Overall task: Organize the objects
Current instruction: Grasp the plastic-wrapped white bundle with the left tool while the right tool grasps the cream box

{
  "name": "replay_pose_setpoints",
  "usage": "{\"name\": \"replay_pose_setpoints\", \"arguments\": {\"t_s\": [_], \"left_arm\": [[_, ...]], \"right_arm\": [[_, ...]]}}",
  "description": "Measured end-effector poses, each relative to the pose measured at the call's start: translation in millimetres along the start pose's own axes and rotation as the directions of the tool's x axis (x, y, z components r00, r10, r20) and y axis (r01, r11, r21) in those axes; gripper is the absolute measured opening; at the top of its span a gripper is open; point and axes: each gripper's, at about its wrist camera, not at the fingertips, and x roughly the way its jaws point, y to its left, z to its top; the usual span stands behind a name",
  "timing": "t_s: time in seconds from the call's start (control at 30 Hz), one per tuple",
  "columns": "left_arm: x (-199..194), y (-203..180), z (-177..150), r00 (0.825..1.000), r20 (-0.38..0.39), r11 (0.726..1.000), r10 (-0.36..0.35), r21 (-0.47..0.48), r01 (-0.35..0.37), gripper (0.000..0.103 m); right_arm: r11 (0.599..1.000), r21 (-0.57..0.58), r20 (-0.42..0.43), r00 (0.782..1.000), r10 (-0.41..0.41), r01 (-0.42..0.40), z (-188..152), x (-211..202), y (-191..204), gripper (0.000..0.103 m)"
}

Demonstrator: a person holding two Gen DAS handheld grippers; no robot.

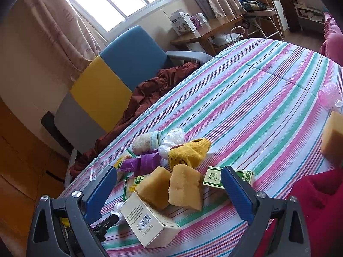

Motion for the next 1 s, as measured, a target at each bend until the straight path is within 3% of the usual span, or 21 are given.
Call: {"name": "replay_pose_setpoints", "arguments": {"t_s": [0.2,0.23,0.27,0.3,0.33,0.43,0.77,0.9,1.0], "left_arm": [[21.6,-6.8,8.5,0.999,-0.032,1.000,-0.008,0.027,0.009,0.072],[25.5,-8.5,8.0,0.999,-0.039,0.999,-0.015,0.035,0.017,0.057],[27.0,-10.2,7.2,0.999,-0.036,0.999,-0.007,0.049,0.009,0.051],[26.0,-12.0,5.6,1.000,-0.018,0.998,0.010,0.069,-0.009,0.037],[24.8,-11.2,3.0,1.000,-0.013,0.997,0.000,0.073,0.001,0.035],[15.4,-4.1,-11.6,0.999,0.021,0.998,-0.041,0.048,0.040,0.035],[-32.5,-12.8,-97.4,0.996,0.089,0.992,0.005,0.126,-0.017,0.035],[-40.5,-6.8,-109.1,0.996,0.092,0.994,0.006,0.110,-0.016,0.035],[-43.7,-5.3,-110.4,0.996,0.089,0.995,0.004,0.102,-0.013,0.034]], "right_arm": [[1.000,-0.001,-0.007,1.000,-0.004,0.004,-0.5,1.1,0.1,0.099],[1.000,-0.002,-0.008,1.000,-0.006,0.006,-0.4,1.4,0.3,0.099],[1.000,-0.003,-0.009,1.000,-0.008,0.008,-0.6,1.5,0.3,0.099],[1.000,-0.004,-0.009,1.000,-0.012,0.012,-0.7,1.6,0.3,0.099],[1.000,-0.005,-0.011,1.000,-0.015,0.015,-0.6,1.9,0.4,0.099],[1.000,-0.010,-0.019,1.000,-0.021,0.021,-0.5,3.3,0.7,0.099],[0.990,-0.133,-0.121,0.992,0.032,-0.048,-7.7,16.3,23.8,0.097],[0.968,-0.232,-0.220,0.974,0.049,-0.101,-18.3,29.5,44.3,0.091],[0.935,-0.338,-0.301,0.954,-0.001,-0.106,-32.9,44.2,65.2,0.088]]}}
